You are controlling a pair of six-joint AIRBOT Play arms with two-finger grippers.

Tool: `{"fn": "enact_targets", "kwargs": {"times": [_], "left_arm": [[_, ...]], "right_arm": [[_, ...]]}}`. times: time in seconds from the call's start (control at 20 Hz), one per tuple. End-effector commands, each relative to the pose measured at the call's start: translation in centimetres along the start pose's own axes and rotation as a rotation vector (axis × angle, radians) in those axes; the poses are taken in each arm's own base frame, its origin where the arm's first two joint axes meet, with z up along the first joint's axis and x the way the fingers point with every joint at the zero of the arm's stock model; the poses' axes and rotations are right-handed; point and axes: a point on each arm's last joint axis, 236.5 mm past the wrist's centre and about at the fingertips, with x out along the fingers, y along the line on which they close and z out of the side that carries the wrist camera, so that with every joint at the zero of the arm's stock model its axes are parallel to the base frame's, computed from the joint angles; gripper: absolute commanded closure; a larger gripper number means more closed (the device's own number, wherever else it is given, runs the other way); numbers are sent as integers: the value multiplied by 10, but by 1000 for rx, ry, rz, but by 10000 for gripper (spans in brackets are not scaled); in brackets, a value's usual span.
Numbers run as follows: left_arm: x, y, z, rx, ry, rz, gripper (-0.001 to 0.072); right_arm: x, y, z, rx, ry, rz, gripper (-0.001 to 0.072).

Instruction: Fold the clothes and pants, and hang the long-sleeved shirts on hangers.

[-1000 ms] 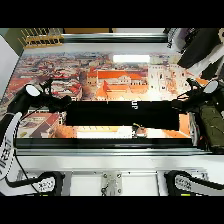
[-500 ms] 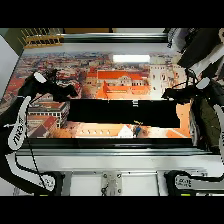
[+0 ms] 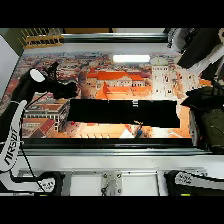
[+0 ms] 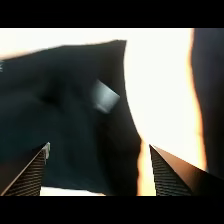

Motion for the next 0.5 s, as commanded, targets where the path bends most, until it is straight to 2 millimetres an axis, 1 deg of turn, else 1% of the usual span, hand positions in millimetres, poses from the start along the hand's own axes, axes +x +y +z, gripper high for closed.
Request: {"fn": "enact_targets", "kwargs": {"times": [0.0,0.05,0.15,0.3,0.45], "left_arm": [[18,-28,-30,66,19,-15,701],[25,-38,-38,91,42,-19,701],[34,-57,-50,136,61,-31,701],[41,-77,-55,182,48,-47,701],[44,-87,-58,204,41,-55,701]], "right_arm": [[20,-28,-34,87,102,105,-8],[29,-30,-39,91,132,122,-8],[48,-31,-48,113,179,148,-8],[68,-8,-50,154,209,272,-8],[81,13,-53,154,243,322,-8]]}}
